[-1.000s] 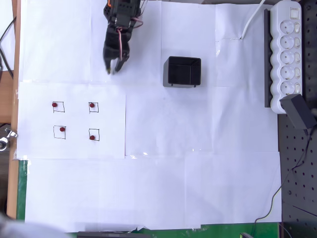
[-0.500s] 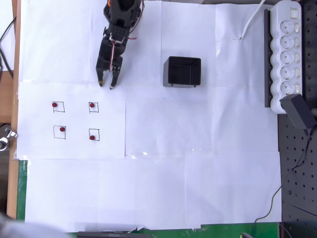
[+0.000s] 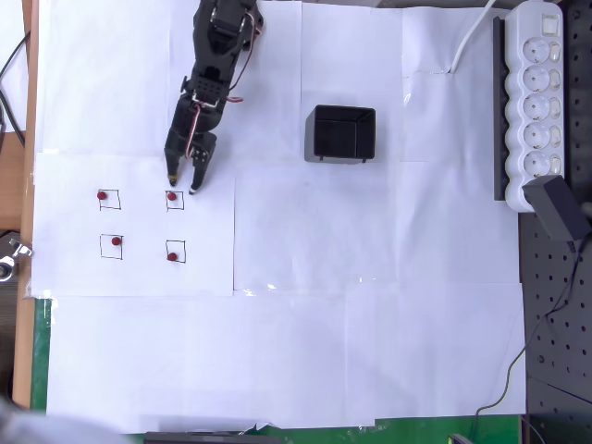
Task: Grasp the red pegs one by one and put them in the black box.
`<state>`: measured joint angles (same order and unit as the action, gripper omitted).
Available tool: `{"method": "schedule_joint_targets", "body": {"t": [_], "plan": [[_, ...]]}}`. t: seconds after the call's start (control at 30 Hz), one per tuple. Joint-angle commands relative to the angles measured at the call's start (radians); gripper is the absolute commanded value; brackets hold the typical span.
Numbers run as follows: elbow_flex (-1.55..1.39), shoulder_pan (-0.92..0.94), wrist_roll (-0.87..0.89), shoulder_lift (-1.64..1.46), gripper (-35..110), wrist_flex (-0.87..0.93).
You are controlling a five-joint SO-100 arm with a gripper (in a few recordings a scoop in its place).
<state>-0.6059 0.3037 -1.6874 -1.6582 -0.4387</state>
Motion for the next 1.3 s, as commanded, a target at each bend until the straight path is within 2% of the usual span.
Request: {"method": "schedule_joint_targets", "body": {"t": [0.0, 0.37, 0.5, 0.87, 1.27], "plan": [[-0.060, 0.028, -0.005, -0.032, 13, -0.023], [-0.103, 0.040, 0.038, -0.077, 13, -0.026], [-0.101, 0.043, 0.063, -0.114, 13, -0.095], [-0.095, 0.044, 0.091, -0.132, 12, -0.126], [-0.091, 0.044, 0.098, -0.130, 0, -0.126]]}}
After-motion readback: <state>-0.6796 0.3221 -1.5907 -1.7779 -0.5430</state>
